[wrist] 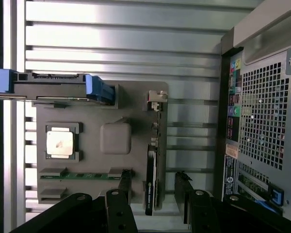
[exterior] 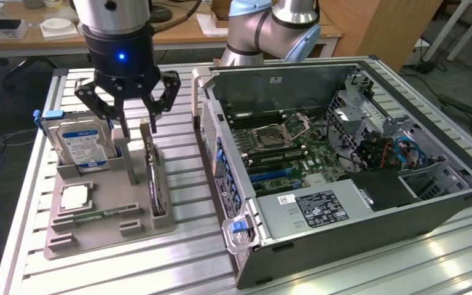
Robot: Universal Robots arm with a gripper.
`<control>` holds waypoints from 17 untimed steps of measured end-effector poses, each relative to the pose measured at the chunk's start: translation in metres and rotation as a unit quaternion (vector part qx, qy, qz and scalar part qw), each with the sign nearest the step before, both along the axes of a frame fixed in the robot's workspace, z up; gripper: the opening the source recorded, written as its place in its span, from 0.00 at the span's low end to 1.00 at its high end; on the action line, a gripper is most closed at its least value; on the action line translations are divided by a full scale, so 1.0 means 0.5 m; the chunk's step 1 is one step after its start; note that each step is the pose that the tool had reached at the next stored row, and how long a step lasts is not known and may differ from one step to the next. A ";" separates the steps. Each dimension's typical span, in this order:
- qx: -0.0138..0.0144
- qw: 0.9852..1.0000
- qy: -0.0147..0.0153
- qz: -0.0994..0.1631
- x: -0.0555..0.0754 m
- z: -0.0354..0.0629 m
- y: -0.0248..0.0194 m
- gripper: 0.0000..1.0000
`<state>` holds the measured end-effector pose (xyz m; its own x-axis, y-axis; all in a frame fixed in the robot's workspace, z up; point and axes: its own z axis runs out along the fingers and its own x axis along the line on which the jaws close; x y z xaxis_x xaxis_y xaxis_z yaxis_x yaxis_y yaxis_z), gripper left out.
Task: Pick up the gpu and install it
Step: 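Pick up the gpu and move the gpu toward the slot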
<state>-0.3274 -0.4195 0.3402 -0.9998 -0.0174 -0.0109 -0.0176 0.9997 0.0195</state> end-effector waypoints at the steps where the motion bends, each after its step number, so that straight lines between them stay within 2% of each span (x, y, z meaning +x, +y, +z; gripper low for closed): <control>1: 0.000 1.000 0.000 0.000 0.000 -0.001 0.0000 0.49; 17: 0.000 1.000 0.000 0.000 0.000 -0.021 -0.0001 0.49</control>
